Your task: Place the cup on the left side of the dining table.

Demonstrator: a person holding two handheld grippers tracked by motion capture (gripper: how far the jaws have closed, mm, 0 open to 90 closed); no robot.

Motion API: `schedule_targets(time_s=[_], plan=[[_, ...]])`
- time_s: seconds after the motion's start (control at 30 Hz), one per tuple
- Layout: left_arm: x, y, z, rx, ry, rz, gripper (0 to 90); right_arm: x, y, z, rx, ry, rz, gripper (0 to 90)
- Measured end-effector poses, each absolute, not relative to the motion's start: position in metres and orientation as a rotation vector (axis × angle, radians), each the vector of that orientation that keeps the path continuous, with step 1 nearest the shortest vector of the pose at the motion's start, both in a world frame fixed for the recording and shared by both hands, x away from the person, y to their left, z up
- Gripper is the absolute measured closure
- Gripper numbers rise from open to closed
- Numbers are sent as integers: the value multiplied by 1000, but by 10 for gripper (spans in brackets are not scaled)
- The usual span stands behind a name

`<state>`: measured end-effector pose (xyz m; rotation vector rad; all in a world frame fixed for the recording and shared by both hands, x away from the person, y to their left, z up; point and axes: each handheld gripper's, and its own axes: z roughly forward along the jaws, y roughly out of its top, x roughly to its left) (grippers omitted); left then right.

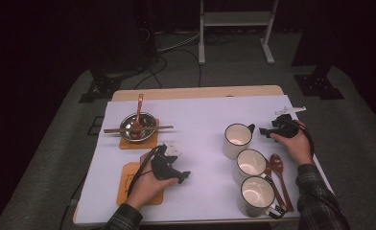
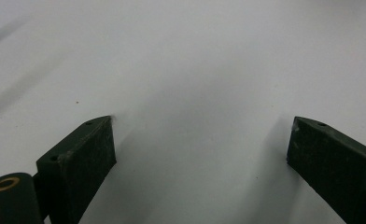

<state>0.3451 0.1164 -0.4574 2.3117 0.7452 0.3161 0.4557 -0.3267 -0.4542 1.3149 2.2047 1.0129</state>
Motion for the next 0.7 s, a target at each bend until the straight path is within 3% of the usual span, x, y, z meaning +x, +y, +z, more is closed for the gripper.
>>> schedule_targets(time_s=[0.7], plan=[[345, 116, -457, 2310, 753, 319, 60, 407, -320, -429, 1279, 2281, 1143, 449]])
